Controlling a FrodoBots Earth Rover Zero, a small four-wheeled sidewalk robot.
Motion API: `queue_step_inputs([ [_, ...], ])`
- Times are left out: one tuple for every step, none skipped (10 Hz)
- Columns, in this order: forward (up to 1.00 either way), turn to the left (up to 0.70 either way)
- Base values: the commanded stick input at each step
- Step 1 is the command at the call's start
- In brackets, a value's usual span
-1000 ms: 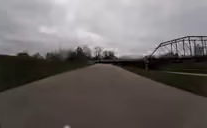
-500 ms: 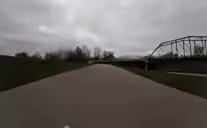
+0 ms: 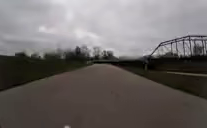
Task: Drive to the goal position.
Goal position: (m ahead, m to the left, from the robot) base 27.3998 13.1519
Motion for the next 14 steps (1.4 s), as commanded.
queue_step_inputs([
  [1.0,0.0],
  [1.0,0.0],
  [1.0,0.0],
  [1.0,0.0],
  [1.0,0.0],
  [1.0,0.0],
  [1.0,0.0],
  [1.0,0.0],
  [1.0,0.0],
  [1.0,0.0],
  [1.0,0.0],
  [1.0,0.0],
  [1.0,0.0],
  [1.0,0.0],
])
